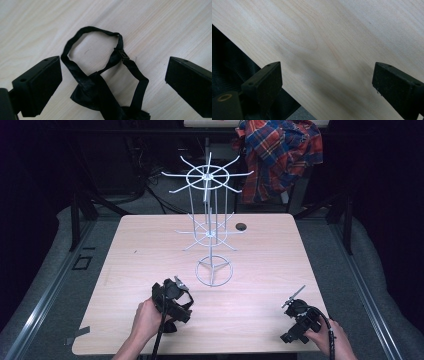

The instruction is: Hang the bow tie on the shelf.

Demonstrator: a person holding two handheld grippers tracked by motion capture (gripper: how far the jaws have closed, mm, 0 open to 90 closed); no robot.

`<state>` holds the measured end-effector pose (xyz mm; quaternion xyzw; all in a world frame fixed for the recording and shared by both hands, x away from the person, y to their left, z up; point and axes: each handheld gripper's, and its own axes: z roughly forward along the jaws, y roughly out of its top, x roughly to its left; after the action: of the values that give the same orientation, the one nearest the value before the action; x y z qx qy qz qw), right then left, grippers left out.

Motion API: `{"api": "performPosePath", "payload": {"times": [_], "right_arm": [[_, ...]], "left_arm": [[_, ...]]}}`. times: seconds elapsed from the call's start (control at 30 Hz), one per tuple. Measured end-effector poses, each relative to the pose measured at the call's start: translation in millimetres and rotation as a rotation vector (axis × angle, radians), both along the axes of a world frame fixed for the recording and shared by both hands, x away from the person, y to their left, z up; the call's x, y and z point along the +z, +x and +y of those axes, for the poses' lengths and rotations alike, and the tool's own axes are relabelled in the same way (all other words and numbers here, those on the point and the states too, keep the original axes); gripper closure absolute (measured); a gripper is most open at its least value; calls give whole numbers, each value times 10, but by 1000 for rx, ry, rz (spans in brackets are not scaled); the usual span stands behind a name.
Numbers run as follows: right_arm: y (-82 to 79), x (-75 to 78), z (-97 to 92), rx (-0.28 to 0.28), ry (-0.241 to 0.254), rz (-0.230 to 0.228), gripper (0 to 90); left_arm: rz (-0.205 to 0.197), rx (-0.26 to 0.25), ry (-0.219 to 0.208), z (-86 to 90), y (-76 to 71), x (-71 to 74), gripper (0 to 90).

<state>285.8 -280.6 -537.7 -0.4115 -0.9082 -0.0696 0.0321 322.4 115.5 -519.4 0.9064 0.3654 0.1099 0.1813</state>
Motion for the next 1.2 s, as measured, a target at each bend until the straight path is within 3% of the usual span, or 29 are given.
{"api": "performPosePath", "payload": {"times": [0.2, 0.33, 0.5, 0.53, 0.7, 0.83, 0.9, 1.0, 1.03, 1.07, 1.13, 1.17, 1.2], "right_arm": [[-3, 1, -2, 1, -1, -3, 88], [-7, 1, 3, 3, 4, -6, 89], [-17, 1, 4, -12, 7, -19, 91], [-17, 3, 6, -11, 5, -19, 91], [-20, -11, 4, -16, 20, -17, 91], [-28, -22, 8, -27, 32, -23, 92], [0, 9, 0, 13, -5, 4, 92], [-6, 2, 2, 5, 2, 0, 92], [-35, -30, 14, -37, 39, -25, 93], [-35, -30, 14, -37, 39, -25, 93], [-1, 11, 2, 14, -7, 4, 94], [-21, -12, 6, -14, 20, -15, 94], [-21, -8, 5, -13, 18, -15, 94]], "left_arm": [[47, 7, 20, 3, 29, -100, 0], [50, 17, 19, 8, 27, -109, 21], [59, -12, 43, 4, 16, -135, 238], [58, -22, 47, -2, 11, -142, 238], [50, -36, 83, -29, -5, -184, 432], [53, -35, 95, -17, 0, -205, 505], [55, -39, 97, -13, 3, -210, 591], [58, -44, 97, -13, -2, -216, 646], [61, -50, 104, -14, -1, -216, 688], [62, -53, 110, -15, -3, -214, 688], [52, -55, 114, -8, -9, -200, 752], [48, -55, 110, -3, -11, -195, 774], [44, -55, 112, 2, -13, -186, 797]]}}
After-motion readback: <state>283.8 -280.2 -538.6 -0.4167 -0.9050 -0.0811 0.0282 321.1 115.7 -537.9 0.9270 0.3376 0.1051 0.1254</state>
